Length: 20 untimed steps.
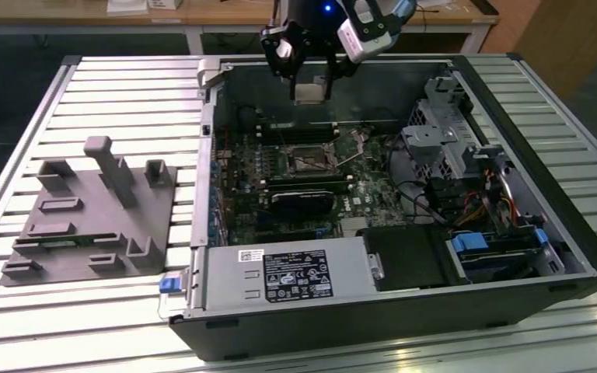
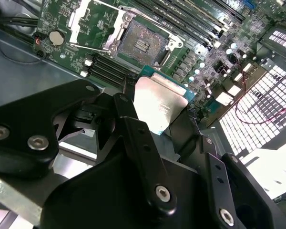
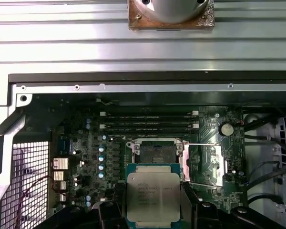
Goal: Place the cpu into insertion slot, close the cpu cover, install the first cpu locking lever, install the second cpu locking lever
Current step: 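Place the cpu into insertion slot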
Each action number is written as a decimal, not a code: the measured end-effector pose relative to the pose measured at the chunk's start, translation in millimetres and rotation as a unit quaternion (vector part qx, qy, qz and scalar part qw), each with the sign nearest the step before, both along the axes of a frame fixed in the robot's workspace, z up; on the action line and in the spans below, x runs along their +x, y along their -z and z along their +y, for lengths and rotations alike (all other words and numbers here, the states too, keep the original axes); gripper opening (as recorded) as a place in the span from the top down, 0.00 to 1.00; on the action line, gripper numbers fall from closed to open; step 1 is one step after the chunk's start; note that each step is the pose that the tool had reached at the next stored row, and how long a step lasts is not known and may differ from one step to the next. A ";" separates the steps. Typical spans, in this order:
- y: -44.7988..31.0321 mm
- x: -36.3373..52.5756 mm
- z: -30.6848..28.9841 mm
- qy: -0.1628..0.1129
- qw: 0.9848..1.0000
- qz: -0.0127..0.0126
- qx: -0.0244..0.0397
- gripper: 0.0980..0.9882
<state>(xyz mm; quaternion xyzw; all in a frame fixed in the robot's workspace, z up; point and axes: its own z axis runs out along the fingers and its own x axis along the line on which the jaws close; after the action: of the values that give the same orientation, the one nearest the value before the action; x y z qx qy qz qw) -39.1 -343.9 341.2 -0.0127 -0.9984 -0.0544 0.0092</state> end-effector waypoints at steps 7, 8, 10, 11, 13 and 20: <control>5.4 0.0 0.0 0.000 1.000 0.000 0.000 0.50; 6.4 0.0 0.0 0.000 1.000 0.000 0.000 0.50; 9.1 0.0 0.0 0.000 1.000 0.000 0.000 0.50; 10.6 0.0 0.0 0.000 1.000 0.000 0.000 0.50; 13.7 0.0 0.0 0.000 1.000 0.000 0.000 0.50; 26.2 0.0 0.7 0.000 1.000 0.000 0.000 0.50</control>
<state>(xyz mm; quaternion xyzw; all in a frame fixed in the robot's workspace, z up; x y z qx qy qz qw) -39.1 -343.1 315.1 -0.0127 -0.9984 -0.0543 0.0092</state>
